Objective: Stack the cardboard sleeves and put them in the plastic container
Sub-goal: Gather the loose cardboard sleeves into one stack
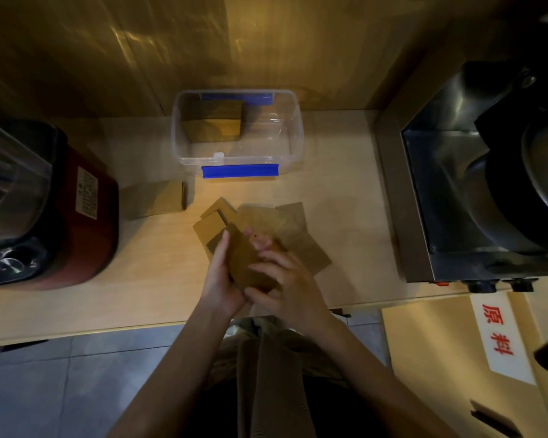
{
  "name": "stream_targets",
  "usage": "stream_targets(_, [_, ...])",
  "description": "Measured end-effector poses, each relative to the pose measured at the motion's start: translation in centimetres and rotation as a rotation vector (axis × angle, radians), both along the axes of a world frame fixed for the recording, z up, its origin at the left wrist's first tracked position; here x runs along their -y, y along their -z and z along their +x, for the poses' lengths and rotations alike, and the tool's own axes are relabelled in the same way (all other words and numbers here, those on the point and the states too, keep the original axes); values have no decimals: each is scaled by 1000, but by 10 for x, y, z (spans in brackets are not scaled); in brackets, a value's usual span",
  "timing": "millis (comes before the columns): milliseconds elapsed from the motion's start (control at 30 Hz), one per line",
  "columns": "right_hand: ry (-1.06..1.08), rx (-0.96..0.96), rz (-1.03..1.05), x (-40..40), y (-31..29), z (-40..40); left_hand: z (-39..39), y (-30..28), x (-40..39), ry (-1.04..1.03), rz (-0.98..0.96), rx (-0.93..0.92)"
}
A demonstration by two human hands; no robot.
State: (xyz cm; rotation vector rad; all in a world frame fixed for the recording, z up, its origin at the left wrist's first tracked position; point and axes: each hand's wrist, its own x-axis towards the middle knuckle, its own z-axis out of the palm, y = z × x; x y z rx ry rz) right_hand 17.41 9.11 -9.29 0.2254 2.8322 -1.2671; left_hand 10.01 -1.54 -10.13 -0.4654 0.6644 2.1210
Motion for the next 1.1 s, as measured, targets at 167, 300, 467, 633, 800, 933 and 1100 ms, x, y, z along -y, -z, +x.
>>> stream_targets(167, [309,55,-202,-33,9,3,0,5,11,-45,-35,98])
stream_targets(300, [315,246,146,-58,41,5,1,4,17,-91,-38,131])
stream_targets(467, [151,432,355,-64,68,13,1,8,22,-87,-52,151])
stream_targets(633, [153,396,400,-63,75,15,3,8,23,-97,-83,190])
stream_targets(800, [298,264,80,-65,60,8,4,6,26,-86,-151,195])
stream_targets(933, [425,117,-261,-44,32,-3,4,3,28,-92,-186,163])
stream_targets(1100, [350,2,-481,-2,3,-12,4,0,31,-76,-213,97])
